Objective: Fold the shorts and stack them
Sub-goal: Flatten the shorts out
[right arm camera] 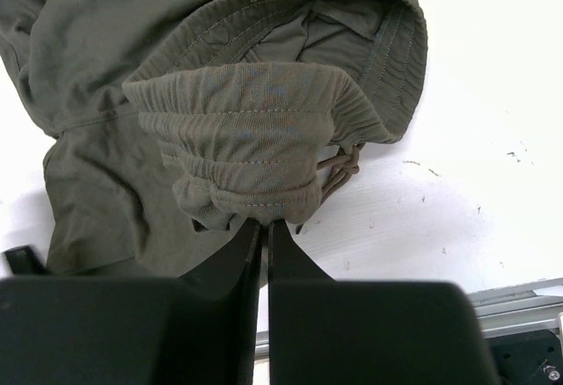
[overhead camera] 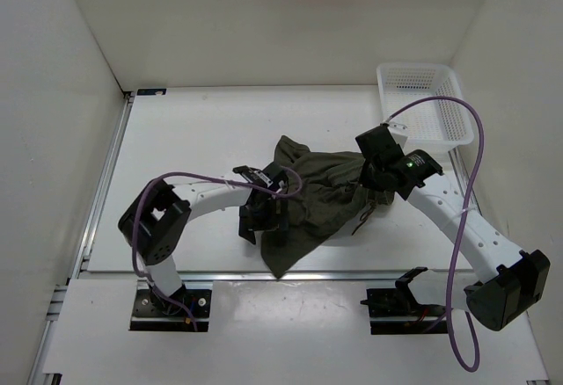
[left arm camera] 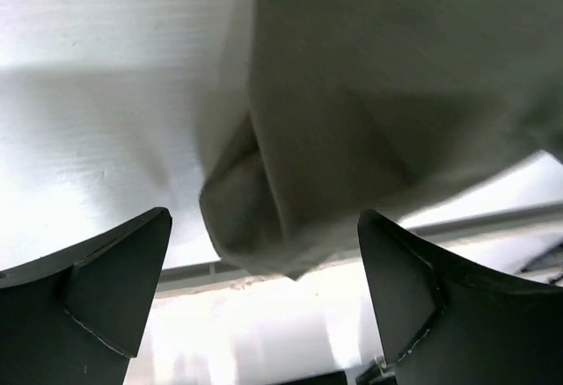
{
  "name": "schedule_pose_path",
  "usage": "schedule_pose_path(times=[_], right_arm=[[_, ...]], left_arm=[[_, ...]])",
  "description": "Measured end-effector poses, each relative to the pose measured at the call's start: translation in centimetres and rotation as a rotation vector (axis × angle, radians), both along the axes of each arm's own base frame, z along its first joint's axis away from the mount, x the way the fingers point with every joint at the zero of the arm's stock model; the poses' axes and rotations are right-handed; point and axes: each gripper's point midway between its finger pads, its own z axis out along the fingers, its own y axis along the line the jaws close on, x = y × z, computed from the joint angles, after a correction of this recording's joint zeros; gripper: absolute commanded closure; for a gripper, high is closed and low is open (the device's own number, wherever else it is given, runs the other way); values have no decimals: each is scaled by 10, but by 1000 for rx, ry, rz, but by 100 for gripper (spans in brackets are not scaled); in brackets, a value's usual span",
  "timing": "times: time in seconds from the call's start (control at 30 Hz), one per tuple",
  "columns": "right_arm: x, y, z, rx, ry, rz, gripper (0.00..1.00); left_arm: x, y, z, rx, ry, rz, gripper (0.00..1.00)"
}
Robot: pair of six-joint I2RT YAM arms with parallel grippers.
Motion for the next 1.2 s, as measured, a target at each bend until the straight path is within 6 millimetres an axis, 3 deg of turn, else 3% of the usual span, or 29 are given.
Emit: schedule_pose_path(times=[0.03,0.07,0.1,0.13,0.23,0.33,0.47,0.7,0.97,1.07,1.1,1.2], right_arm=[[0,0,0,0,0,1,100],[0,0,0,0,0,1,100],[0,0,0,0,-1,1,100],[0,0,0,0,-1,1,100],[1,1,0,3,-2,2,100],[1,2,1,6,-4,4,100],[1,2,1,10,-5,6,100],[2,2,1,10,-6,7,100],[2,3,1,11,-8,8,100],[2,3,1,11,-9,8,100],[2,3,1,11,-9,8,100],[2,3,1,11,-9,8,100]], left_arm=[[2,-1,5,-9,-19,2,1],[4,-2,12,-22,-41,5,11],[6,-3,18,-36,-59,11,64],[8,-4,25,-53,-82,17,89],[12,-6,36,-78,-124,13,90],[11,-7,33,-67,-129,3,87],[5,-11,31,-58,-136,-23,1],[0,-14,27,-46,-126,-25,1],[-17,-16,-4,38,-61,-53,2],[-20,-17,-8,59,-50,-59,20],[-20,-18,-8,58,-53,-60,43],[-18,-20,-9,59,-60,-57,80]])
